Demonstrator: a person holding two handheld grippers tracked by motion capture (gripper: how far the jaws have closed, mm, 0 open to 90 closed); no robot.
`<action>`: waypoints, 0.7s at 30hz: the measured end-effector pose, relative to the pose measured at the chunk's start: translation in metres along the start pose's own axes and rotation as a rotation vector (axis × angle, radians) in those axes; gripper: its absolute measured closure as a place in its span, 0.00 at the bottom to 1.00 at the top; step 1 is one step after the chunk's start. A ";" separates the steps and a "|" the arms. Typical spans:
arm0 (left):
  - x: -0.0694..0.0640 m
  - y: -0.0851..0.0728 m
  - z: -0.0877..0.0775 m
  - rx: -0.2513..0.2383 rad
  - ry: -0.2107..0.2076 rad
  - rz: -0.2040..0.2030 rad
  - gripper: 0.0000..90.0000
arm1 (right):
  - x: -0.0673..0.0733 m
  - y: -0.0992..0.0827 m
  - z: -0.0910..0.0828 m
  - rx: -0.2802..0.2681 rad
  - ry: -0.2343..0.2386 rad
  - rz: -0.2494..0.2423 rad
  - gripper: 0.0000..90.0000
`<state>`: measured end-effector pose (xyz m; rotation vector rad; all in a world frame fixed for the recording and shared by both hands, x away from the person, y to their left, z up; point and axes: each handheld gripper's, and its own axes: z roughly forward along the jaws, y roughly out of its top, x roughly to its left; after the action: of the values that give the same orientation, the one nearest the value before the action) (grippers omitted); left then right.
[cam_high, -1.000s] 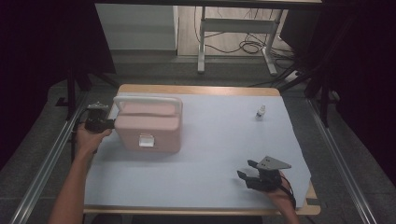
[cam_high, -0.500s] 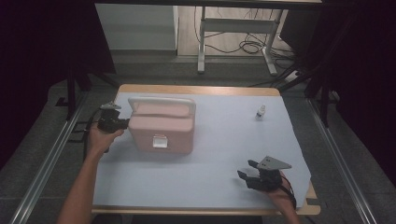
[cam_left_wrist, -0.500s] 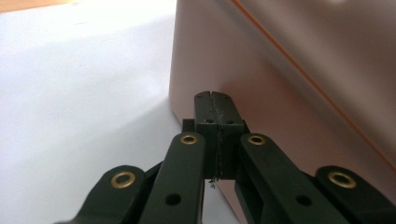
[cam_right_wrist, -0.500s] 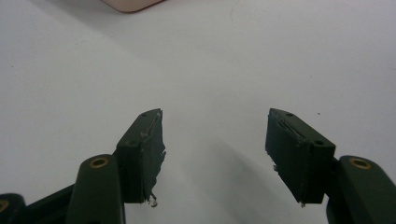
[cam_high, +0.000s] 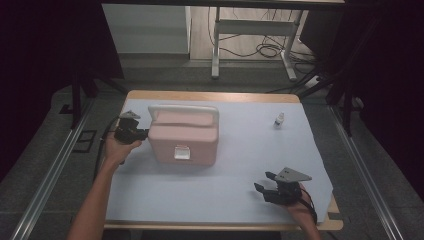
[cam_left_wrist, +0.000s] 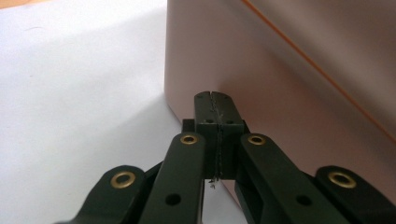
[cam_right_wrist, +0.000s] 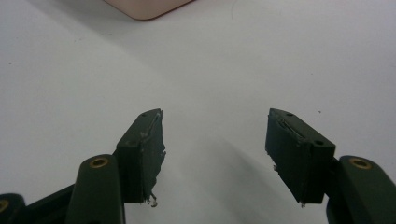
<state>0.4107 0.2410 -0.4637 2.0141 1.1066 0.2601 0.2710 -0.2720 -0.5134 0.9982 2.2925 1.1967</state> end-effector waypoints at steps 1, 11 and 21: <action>-0.001 0.000 0.001 0.003 -0.001 0.004 1.00 | 0.000 0.000 0.000 0.000 0.000 0.000 0.41; -0.015 -0.002 0.009 0.003 -0.033 0.019 1.00 | 0.001 0.001 0.000 -0.006 0.009 0.003 0.41; -0.026 -0.004 0.018 0.006 -0.071 0.025 1.00 | 0.001 0.001 0.000 -0.005 0.009 0.007 0.41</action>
<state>0.4022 0.2120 -0.4741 2.0277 1.0396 0.1967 0.2705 -0.2708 -0.5121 1.0018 2.2935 1.2115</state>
